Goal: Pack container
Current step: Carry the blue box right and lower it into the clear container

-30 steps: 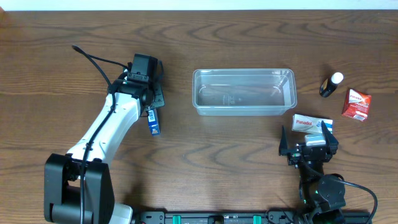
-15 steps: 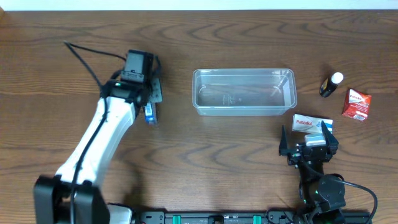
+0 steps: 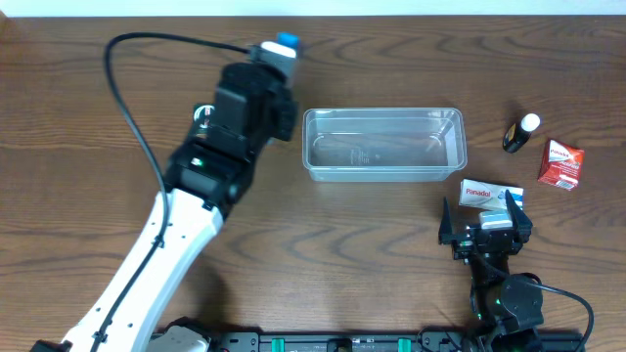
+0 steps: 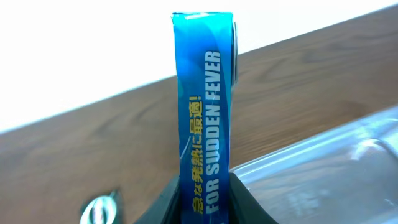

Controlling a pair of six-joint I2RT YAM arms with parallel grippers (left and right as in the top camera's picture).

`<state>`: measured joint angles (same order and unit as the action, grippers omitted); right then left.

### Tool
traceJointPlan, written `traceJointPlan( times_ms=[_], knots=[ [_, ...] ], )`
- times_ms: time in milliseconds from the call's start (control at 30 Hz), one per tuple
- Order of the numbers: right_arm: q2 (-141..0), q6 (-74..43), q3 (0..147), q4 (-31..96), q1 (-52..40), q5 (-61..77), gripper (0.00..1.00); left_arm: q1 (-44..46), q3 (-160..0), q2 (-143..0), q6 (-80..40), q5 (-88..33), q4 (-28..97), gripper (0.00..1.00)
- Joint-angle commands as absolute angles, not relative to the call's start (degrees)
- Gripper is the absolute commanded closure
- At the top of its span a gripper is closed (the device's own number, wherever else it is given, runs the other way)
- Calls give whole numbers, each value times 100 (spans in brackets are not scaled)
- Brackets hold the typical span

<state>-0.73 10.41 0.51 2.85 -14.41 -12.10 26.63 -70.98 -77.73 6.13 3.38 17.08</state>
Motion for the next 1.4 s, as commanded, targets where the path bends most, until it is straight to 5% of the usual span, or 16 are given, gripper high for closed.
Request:
traceJointPlan(
  times_ms=[0,333,933,1367],
  knots=[
    [-64,1079,32,298,-1422,-1262,1,3100,-7231,-7701,1308,-161,1435,79],
    [-64,1079,32,298,-1422,-1260,1,3848,-7229,-7797,1865,-523,1337,78],
    [-64,1079,32,301,-1422,-1262,1,3854,-7229,-8855,3542,-1157,1470,69],
    [-64,1079,32,298,-1422,-1262,1,3844,-7229,-8932,3597,-1135,1621,69]
  ],
)
